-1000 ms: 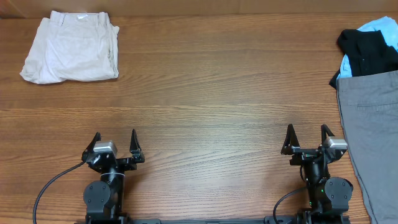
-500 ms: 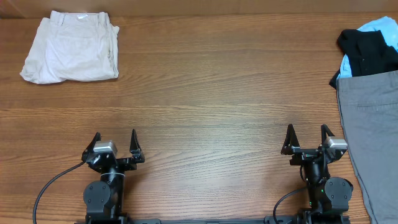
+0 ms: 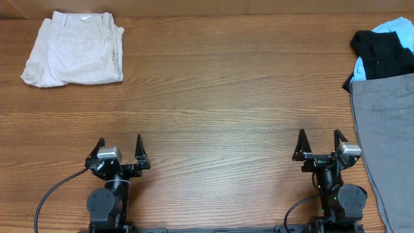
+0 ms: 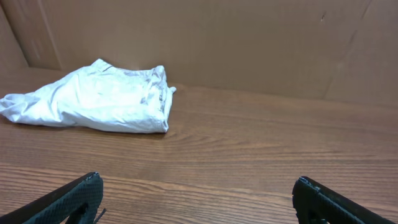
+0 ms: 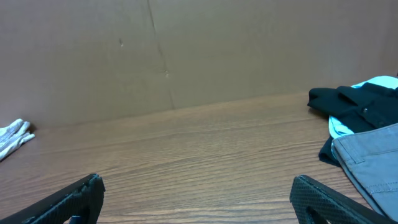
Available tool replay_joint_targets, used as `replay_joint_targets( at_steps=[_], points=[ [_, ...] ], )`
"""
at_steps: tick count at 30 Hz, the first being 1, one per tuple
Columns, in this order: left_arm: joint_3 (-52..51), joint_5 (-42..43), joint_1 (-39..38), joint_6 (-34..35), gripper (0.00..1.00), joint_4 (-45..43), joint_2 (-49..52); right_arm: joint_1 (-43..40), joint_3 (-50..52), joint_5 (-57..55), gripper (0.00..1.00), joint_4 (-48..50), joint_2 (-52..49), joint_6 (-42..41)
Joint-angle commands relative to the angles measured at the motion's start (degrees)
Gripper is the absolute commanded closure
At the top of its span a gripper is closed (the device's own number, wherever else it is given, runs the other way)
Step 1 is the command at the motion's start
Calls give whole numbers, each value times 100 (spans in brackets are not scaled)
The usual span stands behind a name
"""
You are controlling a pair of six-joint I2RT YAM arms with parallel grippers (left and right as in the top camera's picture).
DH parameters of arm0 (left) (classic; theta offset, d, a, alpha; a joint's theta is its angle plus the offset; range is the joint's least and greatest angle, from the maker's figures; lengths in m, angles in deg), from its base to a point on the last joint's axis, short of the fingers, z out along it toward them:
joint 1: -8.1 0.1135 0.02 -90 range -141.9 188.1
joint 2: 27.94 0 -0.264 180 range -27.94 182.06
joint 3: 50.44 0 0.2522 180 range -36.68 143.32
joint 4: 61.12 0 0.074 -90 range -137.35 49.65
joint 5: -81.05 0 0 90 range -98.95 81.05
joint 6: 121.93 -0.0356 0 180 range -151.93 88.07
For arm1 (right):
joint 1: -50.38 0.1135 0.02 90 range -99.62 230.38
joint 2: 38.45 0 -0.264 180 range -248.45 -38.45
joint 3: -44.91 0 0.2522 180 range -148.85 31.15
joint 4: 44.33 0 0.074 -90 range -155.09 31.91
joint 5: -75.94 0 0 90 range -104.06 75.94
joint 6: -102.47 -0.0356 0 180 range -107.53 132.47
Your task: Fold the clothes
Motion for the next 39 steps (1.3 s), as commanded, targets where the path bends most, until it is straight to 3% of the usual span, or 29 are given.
replay_joint_targets(
  at_steps=[1, 19, 23, 26, 30, 39],
  points=[
    [-39, -74, 22, -129, 0, -28, -55, -33, 61, -26, 0, 17, 44, -20],
    [-39, -72, 22, -129, 0, -28, -55, -33, 61, 13, 0, 101, 44, -57],
    [-39, -74, 22, -129, 0, -28, -55, -31, 61, 1443, 0, 494, 44, -1300],
    [-39, -74, 22, -129, 0, -31, -55, -31, 61, 2981, 0, 584, 44, -2677],
    [-39, -74, 22, -129, 0, -28, -55, -31, 59, 3161, 0, 754, 44, -3633],
    [-39, -72, 22, -129, 0, -28, -55, -33, -199, 2837, 0, 2129, 44, -3901]
  ],
)
